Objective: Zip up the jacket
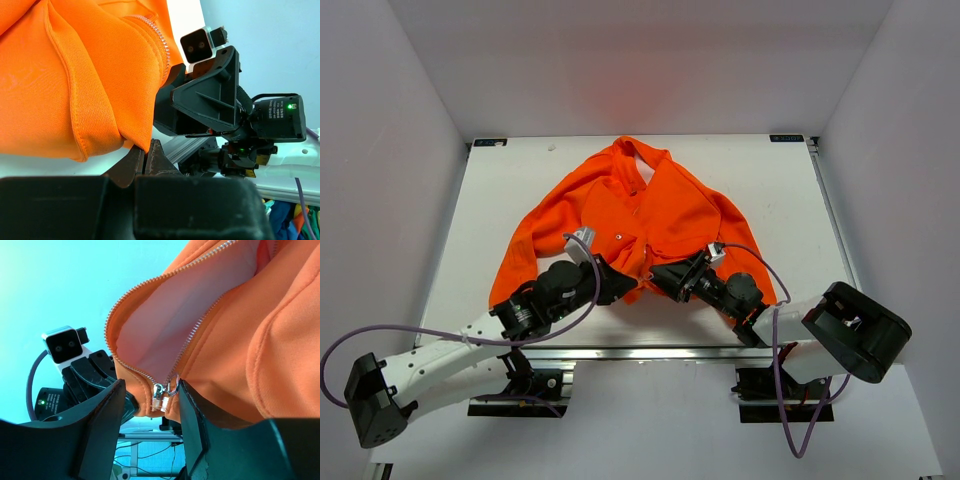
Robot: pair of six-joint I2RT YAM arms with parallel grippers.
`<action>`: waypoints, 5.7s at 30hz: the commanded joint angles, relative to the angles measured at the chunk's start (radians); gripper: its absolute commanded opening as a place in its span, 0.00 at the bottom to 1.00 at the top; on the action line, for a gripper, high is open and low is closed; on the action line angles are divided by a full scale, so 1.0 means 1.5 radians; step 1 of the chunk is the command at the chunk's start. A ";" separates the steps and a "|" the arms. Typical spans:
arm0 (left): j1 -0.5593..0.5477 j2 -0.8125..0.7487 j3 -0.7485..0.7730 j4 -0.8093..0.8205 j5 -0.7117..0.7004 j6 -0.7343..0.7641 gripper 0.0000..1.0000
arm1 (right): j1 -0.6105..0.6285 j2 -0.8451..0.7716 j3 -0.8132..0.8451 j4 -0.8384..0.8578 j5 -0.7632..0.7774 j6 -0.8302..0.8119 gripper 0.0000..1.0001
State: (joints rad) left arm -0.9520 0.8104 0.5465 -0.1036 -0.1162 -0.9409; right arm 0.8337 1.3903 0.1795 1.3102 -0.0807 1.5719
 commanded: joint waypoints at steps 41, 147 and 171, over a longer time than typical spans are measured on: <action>-0.001 0.030 0.075 0.011 0.046 0.069 0.00 | 0.005 0.024 0.029 0.198 -0.055 0.024 0.42; -0.001 0.069 0.208 -0.222 0.132 0.093 0.10 | 0.041 -0.197 0.104 -0.136 -0.034 -0.689 0.00; -0.097 0.210 0.436 -0.465 -0.111 0.402 0.98 | 0.014 -0.140 0.447 -0.781 -0.044 -0.594 0.00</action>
State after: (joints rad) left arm -1.0405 1.0962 1.1572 -0.7189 -0.1059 -0.3901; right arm 0.8692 1.1629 0.7570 0.2630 -0.1158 0.6601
